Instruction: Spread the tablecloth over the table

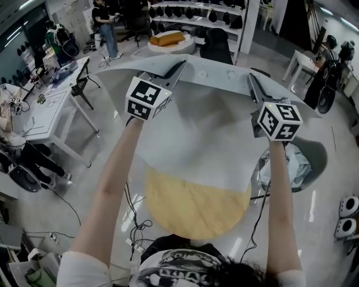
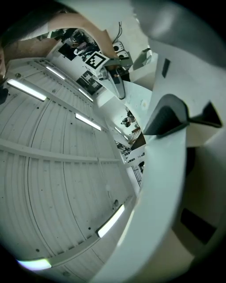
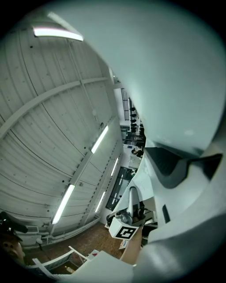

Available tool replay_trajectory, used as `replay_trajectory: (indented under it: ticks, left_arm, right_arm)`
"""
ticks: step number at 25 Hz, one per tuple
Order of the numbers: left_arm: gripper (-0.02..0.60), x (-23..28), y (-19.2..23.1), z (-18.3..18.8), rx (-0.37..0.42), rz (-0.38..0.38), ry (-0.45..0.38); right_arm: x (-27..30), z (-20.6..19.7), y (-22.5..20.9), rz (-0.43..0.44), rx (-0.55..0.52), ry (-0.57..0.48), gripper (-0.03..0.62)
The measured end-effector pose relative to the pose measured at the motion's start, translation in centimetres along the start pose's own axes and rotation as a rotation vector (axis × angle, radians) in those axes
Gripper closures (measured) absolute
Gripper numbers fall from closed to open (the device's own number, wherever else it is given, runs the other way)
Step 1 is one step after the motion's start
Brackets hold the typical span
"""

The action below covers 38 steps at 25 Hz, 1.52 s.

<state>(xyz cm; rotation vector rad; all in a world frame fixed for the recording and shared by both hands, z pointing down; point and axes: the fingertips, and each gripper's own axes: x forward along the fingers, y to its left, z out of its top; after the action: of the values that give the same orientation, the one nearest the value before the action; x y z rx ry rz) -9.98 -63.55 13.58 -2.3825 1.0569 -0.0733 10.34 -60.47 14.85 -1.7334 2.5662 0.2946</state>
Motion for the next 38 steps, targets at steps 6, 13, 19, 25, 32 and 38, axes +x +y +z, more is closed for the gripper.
replay_trajectory:
  ticks: [6, 13, 19, 25, 32, 38]
  left_arm:
    - [0.499, 1.2, 4.0, 2.5, -0.050, 0.020, -0.109]
    - [0.499, -0.1, 1.8, -0.9, -0.284, -0.026, -0.143]
    - [0.497, -2.0, -3.0, -7.0, -0.364, -0.098, -0.036]
    - [0.496, -5.1, -7.7, -10.9, -0.381, -0.154, 0.038]
    - [0.497, -9.8, -12.3, -13.4, -0.483, -0.163, 0.085]
    - [0.499, -15.0, -16.6, -14.1, -0.563, -0.140, 0.130]
  right_arm:
    - [2.3, 5.7, 0.1, -0.028, -0.194, -0.097, 0.510]
    - [0.6, 3.6, 1.1, -0.020, -0.211, -0.080, 0.511]
    - [-2.1, -4.3, 2.4, -0.038, -0.088, 0.047, 0.512]
    - [-6.2, -10.4, 4.5, -0.058, 0.041, 0.117, 0.513]
    - [-11.0, -14.8, 7.3, -0.060, 0.177, 0.167, 0.514]
    - [-16.4, -17.6, 10.2, -0.053, 0.307, 0.195, 0.514]
